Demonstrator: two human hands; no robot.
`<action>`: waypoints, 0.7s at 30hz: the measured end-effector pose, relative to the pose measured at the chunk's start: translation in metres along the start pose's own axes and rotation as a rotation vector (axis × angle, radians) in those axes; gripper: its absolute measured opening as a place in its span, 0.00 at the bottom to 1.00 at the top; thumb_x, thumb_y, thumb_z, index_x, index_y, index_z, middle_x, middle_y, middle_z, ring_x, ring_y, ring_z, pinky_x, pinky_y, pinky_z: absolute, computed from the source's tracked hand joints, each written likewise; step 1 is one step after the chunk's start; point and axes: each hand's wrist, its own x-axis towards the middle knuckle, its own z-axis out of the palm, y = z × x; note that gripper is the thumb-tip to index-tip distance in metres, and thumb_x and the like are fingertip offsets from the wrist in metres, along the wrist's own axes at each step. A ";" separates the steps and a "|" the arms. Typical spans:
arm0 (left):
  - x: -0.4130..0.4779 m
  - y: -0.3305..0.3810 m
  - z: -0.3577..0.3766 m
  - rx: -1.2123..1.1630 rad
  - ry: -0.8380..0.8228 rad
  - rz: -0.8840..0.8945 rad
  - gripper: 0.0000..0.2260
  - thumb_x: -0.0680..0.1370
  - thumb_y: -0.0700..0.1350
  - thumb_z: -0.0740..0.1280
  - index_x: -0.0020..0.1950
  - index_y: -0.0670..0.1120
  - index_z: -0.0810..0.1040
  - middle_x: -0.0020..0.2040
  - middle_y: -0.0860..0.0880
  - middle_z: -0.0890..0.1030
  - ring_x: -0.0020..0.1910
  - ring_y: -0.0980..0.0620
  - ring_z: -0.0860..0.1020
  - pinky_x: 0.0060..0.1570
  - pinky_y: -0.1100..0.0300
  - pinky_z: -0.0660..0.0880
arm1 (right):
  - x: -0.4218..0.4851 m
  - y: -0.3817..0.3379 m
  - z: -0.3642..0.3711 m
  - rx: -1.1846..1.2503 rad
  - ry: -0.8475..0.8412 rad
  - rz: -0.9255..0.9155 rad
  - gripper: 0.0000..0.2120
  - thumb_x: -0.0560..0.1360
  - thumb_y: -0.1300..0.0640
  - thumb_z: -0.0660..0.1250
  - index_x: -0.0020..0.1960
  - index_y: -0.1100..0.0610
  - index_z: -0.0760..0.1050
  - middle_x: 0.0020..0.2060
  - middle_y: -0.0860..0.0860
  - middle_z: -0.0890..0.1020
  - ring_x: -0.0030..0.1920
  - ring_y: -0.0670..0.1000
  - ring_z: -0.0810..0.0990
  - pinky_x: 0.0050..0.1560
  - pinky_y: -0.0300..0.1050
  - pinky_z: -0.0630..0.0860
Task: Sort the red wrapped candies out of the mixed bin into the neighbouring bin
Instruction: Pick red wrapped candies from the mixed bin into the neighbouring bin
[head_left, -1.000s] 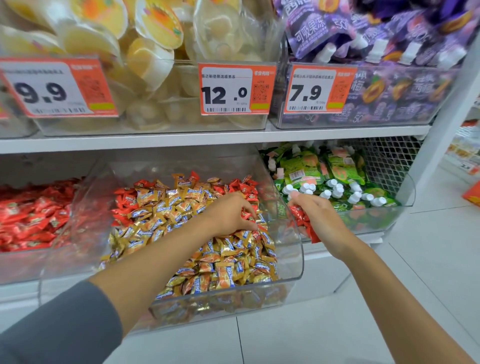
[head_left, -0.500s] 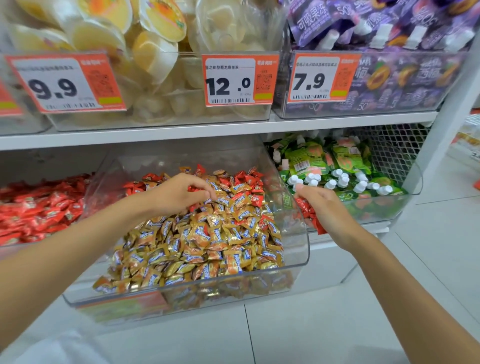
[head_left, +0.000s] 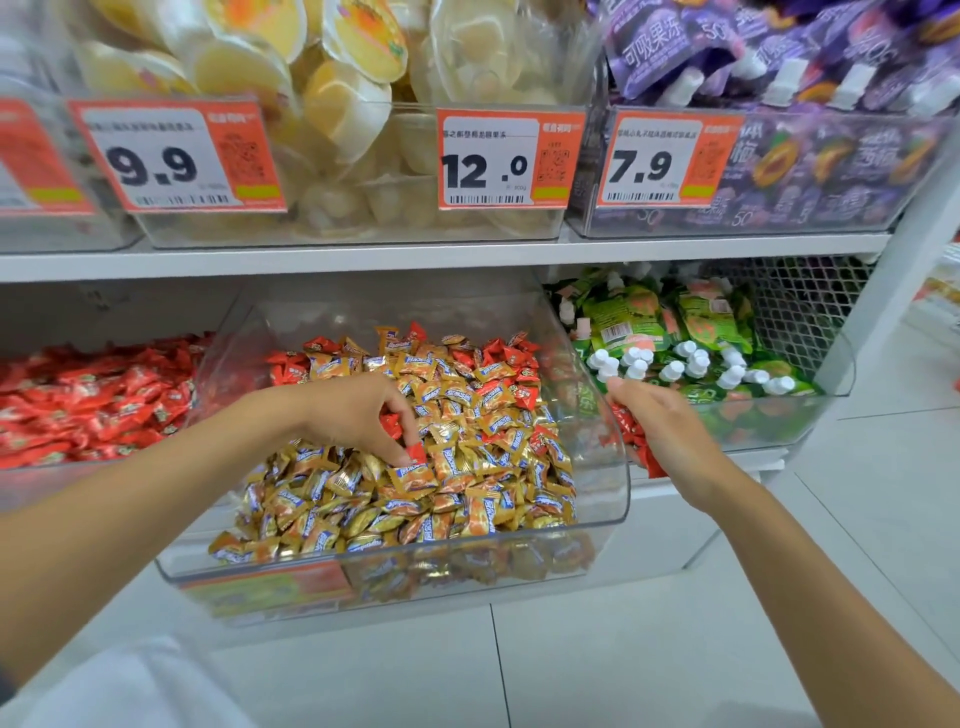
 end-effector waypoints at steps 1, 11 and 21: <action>-0.002 0.001 0.001 -0.045 0.031 0.018 0.06 0.69 0.52 0.77 0.42 0.53 0.83 0.39 0.55 0.81 0.32 0.62 0.74 0.34 0.69 0.69 | -0.001 0.001 0.000 -0.001 0.000 0.004 0.25 0.81 0.47 0.60 0.41 0.70 0.67 0.34 0.58 0.67 0.29 0.52 0.63 0.27 0.41 0.61; 0.029 0.034 0.011 -0.417 0.213 0.034 0.11 0.75 0.40 0.72 0.40 0.45 0.70 0.38 0.47 0.82 0.26 0.55 0.75 0.27 0.65 0.70 | -0.003 -0.004 0.003 0.064 0.007 0.008 0.17 0.81 0.50 0.59 0.39 0.60 0.71 0.25 0.50 0.68 0.26 0.49 0.64 0.27 0.42 0.62; 0.079 0.079 0.033 -0.286 0.158 0.126 0.11 0.76 0.44 0.70 0.58 0.51 0.81 0.44 0.53 0.79 0.29 0.57 0.71 0.32 0.64 0.70 | -0.003 -0.007 0.001 0.060 -0.001 0.013 0.18 0.81 0.50 0.60 0.39 0.63 0.71 0.26 0.53 0.70 0.26 0.49 0.66 0.26 0.39 0.63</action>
